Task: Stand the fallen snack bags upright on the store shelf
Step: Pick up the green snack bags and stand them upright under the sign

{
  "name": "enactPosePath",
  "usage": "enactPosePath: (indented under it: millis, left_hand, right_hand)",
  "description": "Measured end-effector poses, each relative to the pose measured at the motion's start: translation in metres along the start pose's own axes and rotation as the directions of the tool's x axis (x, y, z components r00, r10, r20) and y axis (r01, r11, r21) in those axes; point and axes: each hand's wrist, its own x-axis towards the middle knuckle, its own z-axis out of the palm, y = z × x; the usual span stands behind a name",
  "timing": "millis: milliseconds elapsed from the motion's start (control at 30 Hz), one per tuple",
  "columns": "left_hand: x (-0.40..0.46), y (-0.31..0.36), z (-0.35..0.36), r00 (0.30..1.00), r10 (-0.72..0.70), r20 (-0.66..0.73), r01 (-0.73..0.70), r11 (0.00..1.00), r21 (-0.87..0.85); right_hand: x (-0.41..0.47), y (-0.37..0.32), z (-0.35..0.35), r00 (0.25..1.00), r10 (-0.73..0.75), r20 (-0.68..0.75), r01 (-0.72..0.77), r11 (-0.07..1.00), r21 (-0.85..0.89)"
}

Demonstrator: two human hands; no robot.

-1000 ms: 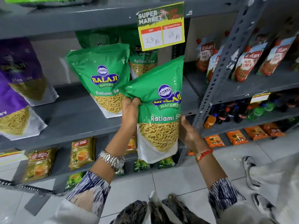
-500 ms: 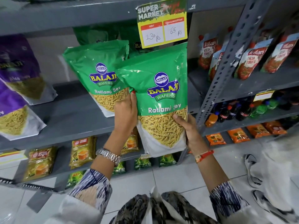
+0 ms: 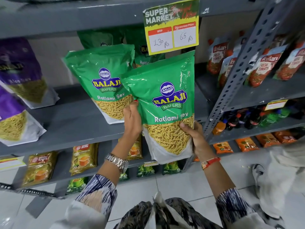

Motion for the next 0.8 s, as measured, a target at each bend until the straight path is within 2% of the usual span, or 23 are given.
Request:
enactPosePath:
  millis: [100, 167, 333, 433, 567, 633, 800]
  left_hand:
    - [0.003, 0.008, 0.006, 0.993, -0.019, 0.117, 0.024, 0.999, -0.039]
    - [0.007, 0.003, 0.010, 0.972, -0.065, 0.225, 0.055, 0.997, 0.053]
    - [0.019, -0.030, 0.019, 0.862, -0.228, 0.453, 0.244, 0.970, 0.024]
    - [0.036, -0.041, 0.023, 0.866, -0.261, 0.427, 0.245, 0.965, 0.094]
    - [0.062, -0.037, 0.031, 0.918, -0.236, 0.319, 0.200, 0.969, 0.143]
    - [0.070, -0.042, 0.034, 0.931, -0.199, 0.307, 0.166, 0.978, 0.129]
    - [0.079, -0.060, 0.034, 0.936, -0.219, 0.276, 0.175, 0.969, 0.176]
  right_hand:
    - [0.011, -0.004, -0.006, 0.999, -0.035, -0.020, 0.035, 0.999, 0.005]
    - [0.021, -0.009, -0.011, 0.997, -0.069, -0.020, 0.069, 0.998, 0.007]
    - [0.056, -0.021, -0.010, 0.992, -0.118, -0.033, 0.116, 0.992, -0.052]
    - [0.081, -0.025, -0.005, 0.992, -0.126, 0.014, 0.127, 0.987, -0.100]
    - [0.114, -0.029, -0.002, 0.989, -0.124, 0.077, 0.135, 0.979, -0.153]
    - [0.126, -0.027, -0.004, 0.992, -0.089, 0.085, 0.101, 0.983, -0.153]
    - [0.138, -0.029, -0.005, 0.988, -0.021, 0.152, 0.046, 0.985, -0.168]
